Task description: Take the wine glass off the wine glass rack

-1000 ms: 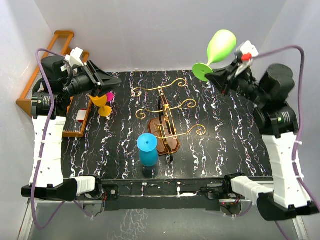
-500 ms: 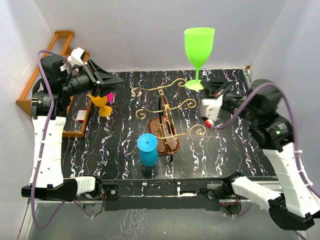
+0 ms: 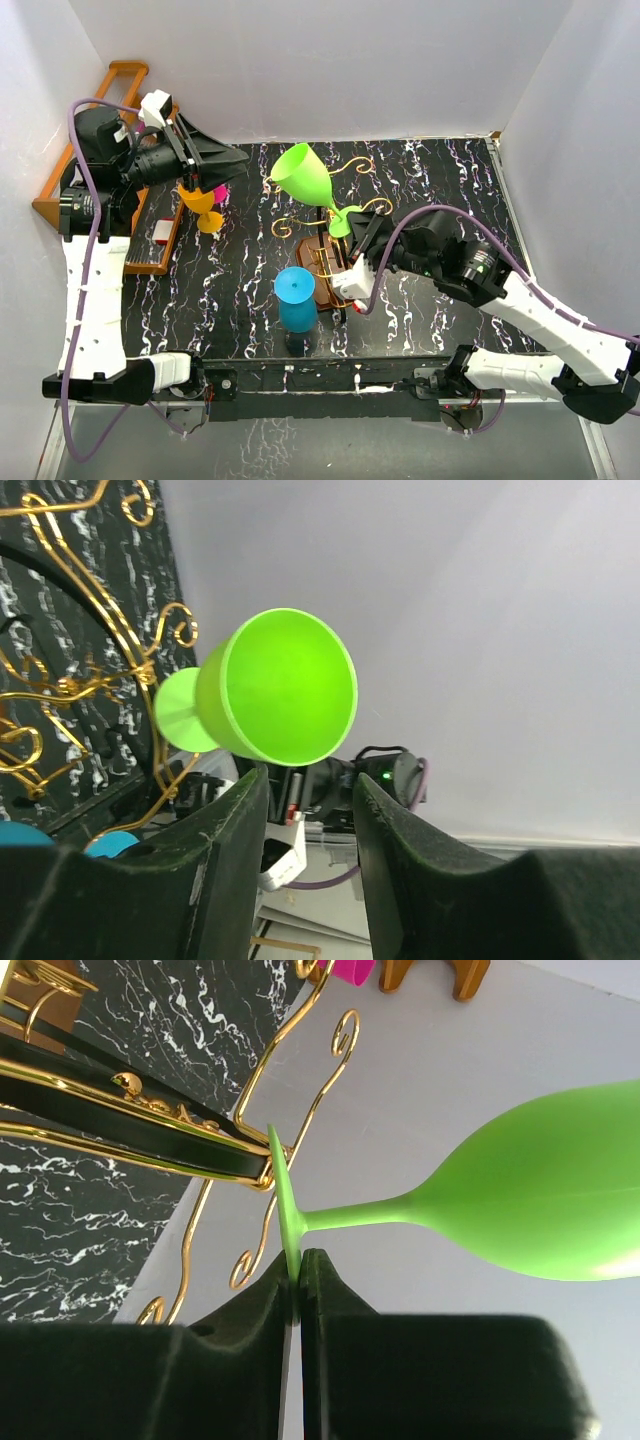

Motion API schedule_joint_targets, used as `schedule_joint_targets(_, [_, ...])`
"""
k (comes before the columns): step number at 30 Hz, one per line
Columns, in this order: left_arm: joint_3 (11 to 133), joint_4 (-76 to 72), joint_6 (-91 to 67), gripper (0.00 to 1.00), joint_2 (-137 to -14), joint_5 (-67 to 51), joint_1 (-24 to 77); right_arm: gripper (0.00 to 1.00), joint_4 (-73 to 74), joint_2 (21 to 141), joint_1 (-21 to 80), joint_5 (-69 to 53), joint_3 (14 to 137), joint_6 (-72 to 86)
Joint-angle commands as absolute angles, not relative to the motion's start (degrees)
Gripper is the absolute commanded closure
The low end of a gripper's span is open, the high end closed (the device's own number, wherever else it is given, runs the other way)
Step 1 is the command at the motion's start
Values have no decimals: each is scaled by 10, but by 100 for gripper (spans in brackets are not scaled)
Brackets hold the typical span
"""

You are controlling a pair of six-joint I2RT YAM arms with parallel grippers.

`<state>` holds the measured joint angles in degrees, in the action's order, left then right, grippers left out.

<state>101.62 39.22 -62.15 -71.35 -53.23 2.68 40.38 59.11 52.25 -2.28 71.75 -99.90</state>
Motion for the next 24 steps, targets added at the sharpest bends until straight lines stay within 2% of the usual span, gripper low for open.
schedule_joint_targets(1, [1003, 339, -691, 61, -691, -599, 23, 92, 343, 575, 551, 37, 706, -1054])
schedule_joint_targets(5, [998, 356, -689, 58, -695, -626, 24, 92, 326, 575, 562, 48, 694, -1059])
schedule_joint_targets(12, [1037, 513, -582, 53, -720, -614, 23, 92, 299, 588, 574, 47, 696, -1079])
schedule_joint_targets(24, [1064, 600, -514, 47, -744, -586, 23, 92, 305, 614, 598, 46, 729, -1108])
